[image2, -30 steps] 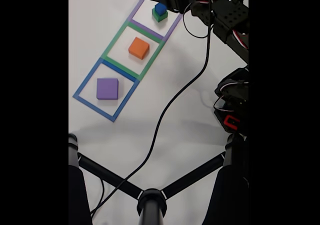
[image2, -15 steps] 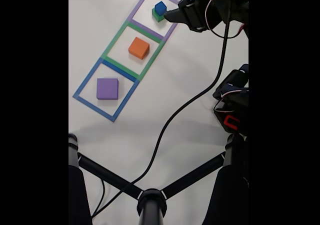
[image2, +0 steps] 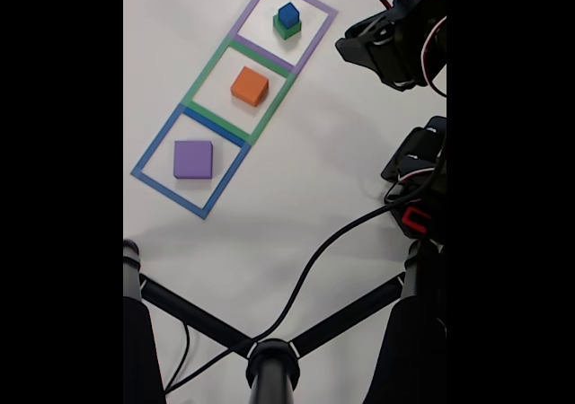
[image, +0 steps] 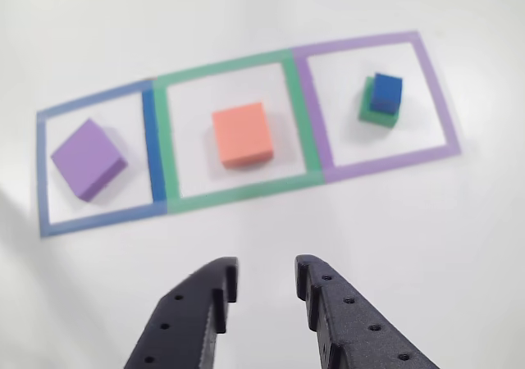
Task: Tower of hanoi
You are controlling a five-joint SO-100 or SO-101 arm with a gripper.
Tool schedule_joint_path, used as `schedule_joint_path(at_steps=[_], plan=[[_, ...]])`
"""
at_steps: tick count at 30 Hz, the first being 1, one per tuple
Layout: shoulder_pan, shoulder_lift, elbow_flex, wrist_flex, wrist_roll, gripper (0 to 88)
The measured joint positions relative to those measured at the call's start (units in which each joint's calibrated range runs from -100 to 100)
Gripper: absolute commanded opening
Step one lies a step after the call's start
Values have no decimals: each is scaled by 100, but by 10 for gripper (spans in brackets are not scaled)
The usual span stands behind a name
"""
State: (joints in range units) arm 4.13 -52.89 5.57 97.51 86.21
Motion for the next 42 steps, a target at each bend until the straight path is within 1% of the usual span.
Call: schedule_joint_path(at_steps=[3, 8, 10, 12, 17, 21, 24, 27, 34, 42], plan=[[16, -262, 748, -506, 414, 230], [115, -625, 2237, -1693, 1143, 275], [156, -751, 2881, -2255, 1261, 297], [180, -920, 3568, -2889, 1300, 315], [311, -1309, 5396, -4543, 1300, 312], [352, -1309, 6458, -5706, 1300, 320], [401, -1266, 7319, -6846, 1222, 324], [401, -1047, 7972, -7970, 1300, 323], [205, 321, 8642, -10482, 1300, 324], [213, 2161, 8782, -12681, 1300, 325]])
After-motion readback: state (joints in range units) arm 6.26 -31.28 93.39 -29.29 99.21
